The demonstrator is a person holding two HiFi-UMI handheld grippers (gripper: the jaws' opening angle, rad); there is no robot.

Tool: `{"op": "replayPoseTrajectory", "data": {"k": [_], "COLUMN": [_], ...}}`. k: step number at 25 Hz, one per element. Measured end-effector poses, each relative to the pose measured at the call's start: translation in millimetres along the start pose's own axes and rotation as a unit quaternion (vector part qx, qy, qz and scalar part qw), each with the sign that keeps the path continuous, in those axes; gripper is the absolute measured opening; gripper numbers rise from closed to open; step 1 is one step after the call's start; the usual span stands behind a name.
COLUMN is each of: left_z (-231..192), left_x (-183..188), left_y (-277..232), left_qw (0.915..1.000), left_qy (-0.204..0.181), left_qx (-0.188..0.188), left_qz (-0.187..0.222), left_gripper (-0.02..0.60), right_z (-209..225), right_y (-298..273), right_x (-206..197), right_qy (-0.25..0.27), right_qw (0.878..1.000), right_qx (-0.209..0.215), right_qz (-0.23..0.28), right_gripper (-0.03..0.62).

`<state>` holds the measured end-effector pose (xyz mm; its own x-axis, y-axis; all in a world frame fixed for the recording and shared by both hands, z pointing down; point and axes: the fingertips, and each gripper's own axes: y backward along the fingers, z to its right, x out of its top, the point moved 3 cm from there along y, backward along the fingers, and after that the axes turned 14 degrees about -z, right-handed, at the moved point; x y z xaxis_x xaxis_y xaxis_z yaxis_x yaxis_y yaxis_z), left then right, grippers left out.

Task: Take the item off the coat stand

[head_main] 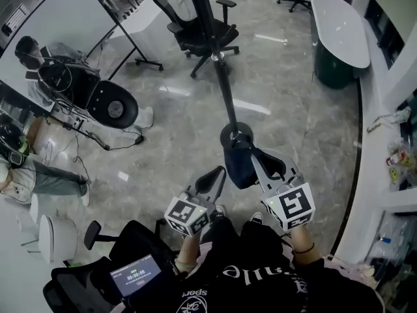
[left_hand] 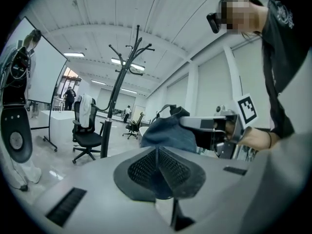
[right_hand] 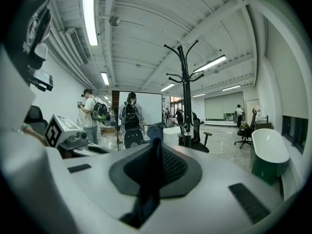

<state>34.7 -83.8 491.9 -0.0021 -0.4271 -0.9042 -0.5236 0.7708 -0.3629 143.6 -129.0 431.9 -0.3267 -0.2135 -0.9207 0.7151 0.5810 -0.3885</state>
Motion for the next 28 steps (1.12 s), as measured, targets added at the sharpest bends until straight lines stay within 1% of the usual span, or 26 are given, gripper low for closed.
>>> {"op": "replayPoseTrajectory", "data": {"k": [3,7,10,12,17,21,24,28], "left_z": [14.9,25.4,28.4,27.1,19.7,24.0,26.3,23.6], "left_x": [-2.3,-19.5,-32.8,-42.3,-66.2,-85.0,-102.3,-107.6], "left_y": [7.1,27.8,53.2,75.8,146.4,193.6,213.0,225.0], "left_qw": [0.9999,0.9994,0.9989,0.9989,0.9989,0.9989,0.9987,0.9986], "left_qy": [-0.008,-0.013,-0.035,-0.040,-0.040,-0.029,-0.025,-0.007], "left_qx": [-0.012,-0.033,-0.030,-0.025,-0.025,-0.037,-0.044,-0.052], "left_qz": [-0.002,-0.006,-0.007,-0.001,0.006,-0.005,-0.006,0.001], "left_gripper": [0.006,0.006,0.006,0.006,0.006,0.006,0.006,0.006], "right_z": [-6.1,-29.2,-53.7,-74.5,-143.8,-196.2,-220.1,-234.9], "right_y": [11.6,28.0,35.0,38.4,43.6,54.7,63.3,69.8], "right_x": [-17.2,-33.3,-43.2,-48.8,-57.1,-66.7,-75.1,-76.3], "right_qy": [-0.014,-0.029,-0.044,-0.054,-0.088,-0.103,-0.101,-0.099], "right_qw": [1.000,0.999,0.998,0.997,0.995,0.994,0.993,0.993], "right_qx": [-0.014,-0.029,-0.034,-0.034,-0.032,-0.035,-0.040,-0.047], "right_qz": [-0.014,-0.028,-0.035,-0.036,-0.030,-0.030,-0.035,-0.042], "right_gripper": [0.038,0.038,0.038,0.038,0.037,0.038,0.038,0.038]}}
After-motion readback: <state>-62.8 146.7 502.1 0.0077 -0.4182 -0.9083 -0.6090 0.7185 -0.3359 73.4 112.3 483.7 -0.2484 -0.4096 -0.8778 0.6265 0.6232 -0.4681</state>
